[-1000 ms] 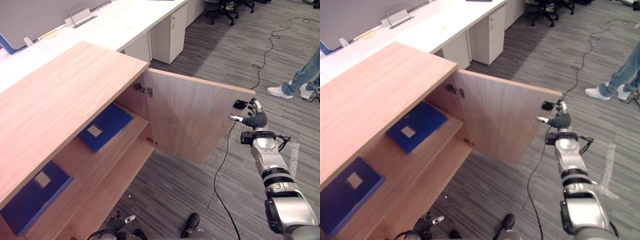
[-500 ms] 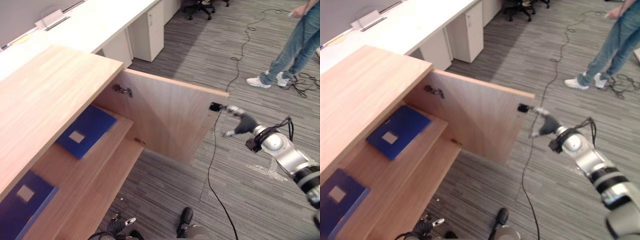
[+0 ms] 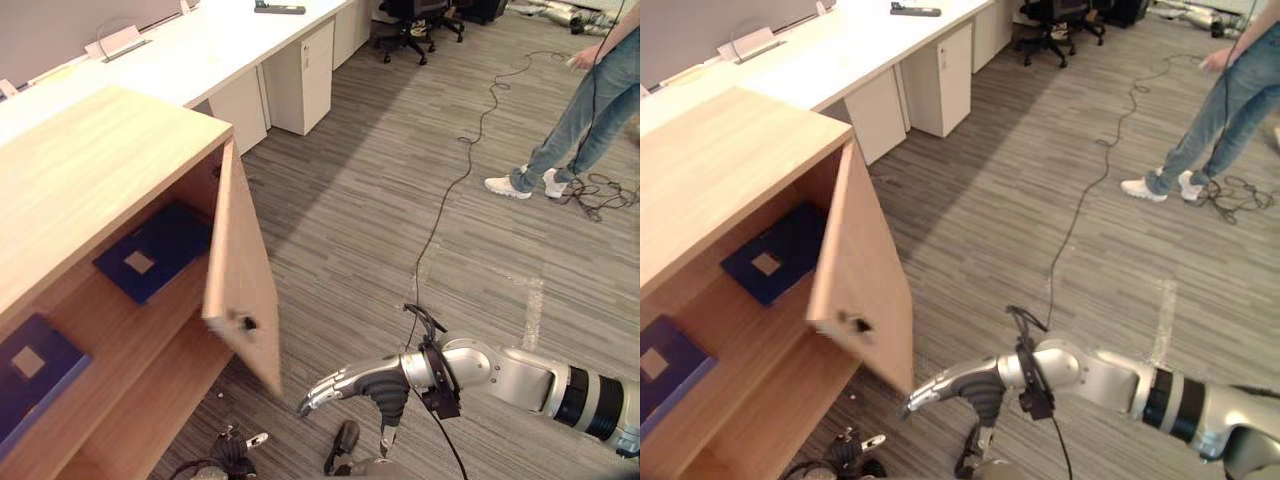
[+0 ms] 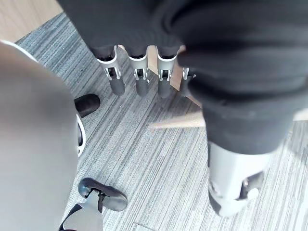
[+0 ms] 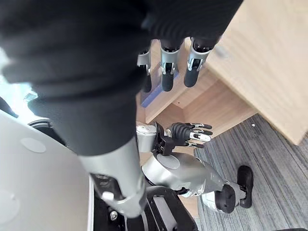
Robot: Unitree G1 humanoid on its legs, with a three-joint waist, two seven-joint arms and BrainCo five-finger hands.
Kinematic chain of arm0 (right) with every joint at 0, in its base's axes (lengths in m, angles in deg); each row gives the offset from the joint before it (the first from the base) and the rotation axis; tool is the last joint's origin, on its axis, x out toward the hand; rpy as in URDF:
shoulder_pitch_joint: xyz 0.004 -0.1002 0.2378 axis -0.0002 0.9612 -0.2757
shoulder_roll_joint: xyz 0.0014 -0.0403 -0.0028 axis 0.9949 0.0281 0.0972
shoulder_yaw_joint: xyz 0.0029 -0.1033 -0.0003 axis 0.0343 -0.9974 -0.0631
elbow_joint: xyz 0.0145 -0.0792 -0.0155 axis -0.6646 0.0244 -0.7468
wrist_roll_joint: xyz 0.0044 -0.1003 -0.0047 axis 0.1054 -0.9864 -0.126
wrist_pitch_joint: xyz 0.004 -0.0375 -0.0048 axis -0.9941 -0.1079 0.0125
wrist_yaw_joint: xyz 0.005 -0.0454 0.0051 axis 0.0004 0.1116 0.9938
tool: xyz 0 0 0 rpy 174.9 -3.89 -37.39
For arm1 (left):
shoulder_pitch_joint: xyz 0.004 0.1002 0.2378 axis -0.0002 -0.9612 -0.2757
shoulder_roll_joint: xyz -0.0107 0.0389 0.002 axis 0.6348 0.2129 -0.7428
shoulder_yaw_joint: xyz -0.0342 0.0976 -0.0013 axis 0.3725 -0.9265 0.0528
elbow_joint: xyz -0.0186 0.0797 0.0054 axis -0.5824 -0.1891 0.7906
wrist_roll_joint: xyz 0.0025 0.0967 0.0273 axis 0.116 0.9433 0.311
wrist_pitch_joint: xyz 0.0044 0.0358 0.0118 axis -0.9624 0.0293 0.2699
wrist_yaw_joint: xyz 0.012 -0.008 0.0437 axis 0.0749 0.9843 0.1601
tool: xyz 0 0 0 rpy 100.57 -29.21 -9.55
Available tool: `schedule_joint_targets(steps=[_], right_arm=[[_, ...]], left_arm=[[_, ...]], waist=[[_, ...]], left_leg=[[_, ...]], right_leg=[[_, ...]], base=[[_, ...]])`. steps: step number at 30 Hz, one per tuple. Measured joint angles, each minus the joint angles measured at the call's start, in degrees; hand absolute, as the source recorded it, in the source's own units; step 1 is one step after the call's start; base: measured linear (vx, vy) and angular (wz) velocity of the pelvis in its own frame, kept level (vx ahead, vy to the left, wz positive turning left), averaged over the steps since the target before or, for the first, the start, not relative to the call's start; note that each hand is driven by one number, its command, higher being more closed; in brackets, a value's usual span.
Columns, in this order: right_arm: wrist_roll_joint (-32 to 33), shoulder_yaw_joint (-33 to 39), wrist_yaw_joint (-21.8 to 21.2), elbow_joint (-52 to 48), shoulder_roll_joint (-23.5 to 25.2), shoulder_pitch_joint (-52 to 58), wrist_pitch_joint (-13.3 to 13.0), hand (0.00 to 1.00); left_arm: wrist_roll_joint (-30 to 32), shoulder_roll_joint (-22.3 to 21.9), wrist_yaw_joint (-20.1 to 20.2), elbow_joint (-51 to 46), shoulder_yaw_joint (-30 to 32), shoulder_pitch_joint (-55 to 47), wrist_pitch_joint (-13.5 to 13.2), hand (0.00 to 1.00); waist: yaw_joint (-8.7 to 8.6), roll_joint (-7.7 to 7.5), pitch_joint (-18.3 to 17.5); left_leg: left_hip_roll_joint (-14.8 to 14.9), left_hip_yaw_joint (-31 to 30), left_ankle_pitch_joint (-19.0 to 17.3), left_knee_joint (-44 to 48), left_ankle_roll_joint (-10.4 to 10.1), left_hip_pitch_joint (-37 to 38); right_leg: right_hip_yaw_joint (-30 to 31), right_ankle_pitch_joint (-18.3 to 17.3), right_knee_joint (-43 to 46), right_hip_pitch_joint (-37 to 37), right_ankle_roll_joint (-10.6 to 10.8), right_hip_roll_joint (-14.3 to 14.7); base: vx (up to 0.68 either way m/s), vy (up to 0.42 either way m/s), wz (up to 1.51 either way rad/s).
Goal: Walk over to the cabinet, pick up the folder, carry it to the office cabinet, place the folder inside the office cabinet, then close the office cabinet door
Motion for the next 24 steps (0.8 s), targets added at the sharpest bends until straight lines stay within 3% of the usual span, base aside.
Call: schedule_joint_targets(steps=[2, 4, 10, 15, 20, 24], right_arm=[[0.0, -0.2, 0.0, -0.6, 0.2, 1.1, -0.4, 0.0], [-0.6, 0.6, 0.7, -0.7, 0.5, 0.8, -0.4, 0.0], [-4.6, -0.9, 0.9, -0.1, 3.2, 0.8, -0.5, 0.0], [-8.1, -2.4, 1.0, 7.1, 6.9, 0.8, -0.6, 0.0], [-14.7, -1.2, 2.4, 22.0, 13.3, 2.6, -0.9, 0.0], [-25.6, 8.5, 7.5, 45.2, 25.4, 11.3, -0.1, 0.0]], left_arm=[[0.0, 1.4, -0.2, -0.1, 0.0, -0.3, 0.1, 0.0], [0.0, 0.9, -0.3, -0.1, 0.1, -0.1, 0.0, 0.0], [0.0, 1.0, -0.4, -0.1, 0.9, -0.2, 0.1, 0.0], [-0.1, 0.9, -0.4, -0.1, 0.9, 0.0, 0.1, 0.0], [-0.4, 0.9, -0.7, -0.1, 0.4, 0.5, 0.2, 0.0], [-1.3, 0.8, -1.1, -1.1, -2.3, 0.8, 0.4, 0.0]], waist=[[0.18, -1.71, -1.5], [1.01, -1.79, -1.9], [1.28, -2.16, -2.2], [1.74, -2.17, -2.2], [2.96, -2.11, -2.1], [3.59, -1.23, -0.9]], left_leg=[[-0.1, -0.8, 1.4, 0.1, 0.1, 0.0], [-0.3, -0.9, 2.8, -0.8, 0.3, -0.1], [-1.2, -1.1, 3.9, -0.9, 0.4, 0.0], [-2.5, -2.9, 3.9, -1.6, 0.5, -0.3], [-3.4, -4.7, 3.7, -1.6, 0.8, -0.2], [-4.8, -8.7, 3.5, -1.8, 1.2, -0.4]], right_leg=[[0.3, -1.5, -1.6, 1.4, 1.9, 0.0], [0.1, -0.8, -3.1, 1.7, 2.1, 0.3], [-0.3, 1.4, -7.1, 3.8, 2.8, 0.4], [-2.2, 3.2, -9.6, 5.5, 3.2, -0.1], [-4.3, 3.0, -9.6, 6.8, 3.7, -1.0], [-8.3, 2.2, -9.1, 9.0, 5.2, -2.7]], base=[[0.09, 0.023, 0.43], [0.06, -0.002, 0.12], [0.04, 0.044, 0.04], [0.06, 0.051, 0.19], [0.06, 0.055, 0.23], [0.02, 0.071, 0.52]])
